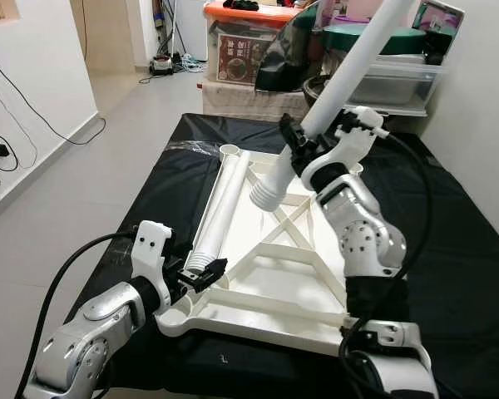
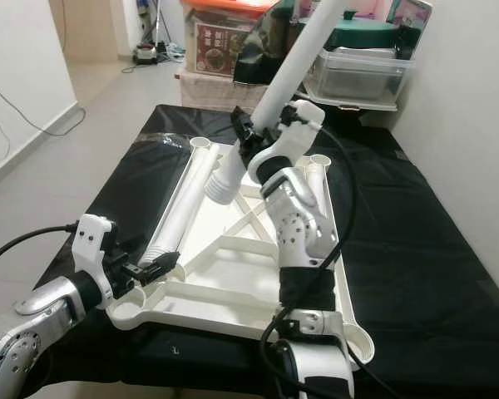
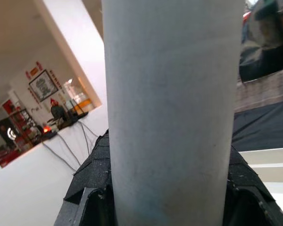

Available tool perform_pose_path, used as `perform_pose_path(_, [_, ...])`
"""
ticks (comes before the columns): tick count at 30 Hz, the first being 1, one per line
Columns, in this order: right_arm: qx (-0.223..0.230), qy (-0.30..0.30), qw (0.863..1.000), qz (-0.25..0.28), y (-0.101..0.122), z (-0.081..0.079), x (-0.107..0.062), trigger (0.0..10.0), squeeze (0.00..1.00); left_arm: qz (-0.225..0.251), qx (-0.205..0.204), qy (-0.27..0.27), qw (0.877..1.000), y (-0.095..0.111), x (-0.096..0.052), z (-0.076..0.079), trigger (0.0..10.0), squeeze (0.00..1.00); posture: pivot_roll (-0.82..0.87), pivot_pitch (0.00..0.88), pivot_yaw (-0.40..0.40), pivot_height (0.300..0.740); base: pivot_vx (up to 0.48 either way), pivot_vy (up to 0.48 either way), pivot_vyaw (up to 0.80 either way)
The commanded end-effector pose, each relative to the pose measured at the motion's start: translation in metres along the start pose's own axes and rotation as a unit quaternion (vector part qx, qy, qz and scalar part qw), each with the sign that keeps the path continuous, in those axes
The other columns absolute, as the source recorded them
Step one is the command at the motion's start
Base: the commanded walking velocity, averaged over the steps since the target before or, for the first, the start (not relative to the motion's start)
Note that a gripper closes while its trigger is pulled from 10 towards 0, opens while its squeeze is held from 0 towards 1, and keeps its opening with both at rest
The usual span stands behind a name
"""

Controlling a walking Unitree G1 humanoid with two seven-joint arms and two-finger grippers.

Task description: Building children table

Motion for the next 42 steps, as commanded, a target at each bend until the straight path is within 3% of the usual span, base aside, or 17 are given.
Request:
perform_pose_path(1, [-0.011,0.01,1.0,0.012,0.003,-0.006,-0.001,0.0,0.0,-0.008,0.008,-0.004,1.0,-0.003,0.002,-0.001,10.0,0.0,0.06,0.0,-0.076,0.74,0.0,0.0,0.0])
perform_pose_path(3, [-0.014,0.039,0.999,0.011,-0.002,-0.019,-0.002,0.0,0.0,-0.004,0.013,-0.011,1.0,0.002,0.007,0.0,10.0,0.0,0.06,0.0,-0.071,0.74,0.0,0.0,0.0])
perform_pose_path(7, [-0.013,0.071,0.997,0.015,-0.004,-0.031,-0.005,0.0,0.0,-0.001,0.015,-0.018,1.0,0.004,0.01,0.002,10.0,0.0,0.06,0.0,-0.07,0.74,0.0,0.0,0.0])
perform_pose_path(15, [-0.018,0.108,0.994,0.009,-0.009,-0.043,-0.008,0.0,0.0,-0.002,0.017,-0.032,0.999,0.003,0.012,0.006,10.0,0.0,0.06,0.0,-0.071,0.74,0.0,0.0,0.0])
perform_pose_path(20, [-0.019,0.123,0.992,-0.002,-0.018,-0.053,-0.009,0.0,0.0,0.026,0.043,-0.01,0.999,0.016,0.029,0.002,10.0,0.0,0.06,0.0,-0.067,0.74,0.0,0.0,0.0])
perform_pose_path(25, [-0.022,0.156,0.987,-0.013,-0.028,-0.07,-0.013,0.0,0.0,0.043,0.08,0.001,0.996,0.025,0.052,0.008,10.0,0.0,0.05,0.0,-0.06,0.74,0.0,0.0,0.0])
perform_pose_path(36, [-0.029,0.187,0.982,-0.023,-0.034,-0.082,-0.02,0.0,0.0,0.054,0.071,-0.041,0.995,0.031,0.068,0.023,10.0,0.0,0.04,0.0,-0.046,0.74,0.0,0.0,0.0])
perform_pose_path(42, [-0.039,0.193,0.98,-0.037,-0.04,-0.084,-0.022,0.0,0.0,0.07,0.089,-0.045,0.993,0.04,0.071,0.031,10.0,0.0,0.04,0.0,-0.052,0.74,0.0,0.0,0.0])
Point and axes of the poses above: a point about 5 cm out from each wrist's last joint towards the gripper, its own x axis pointing out of the wrist towards the gripper, its own y axis along the axis of the wrist's last joint, z = x × y, the point moved 1 cm from there along x, pointing out of the wrist towards the gripper, and after that the axes turned 2 degrees about x, right-handed, at the moved point
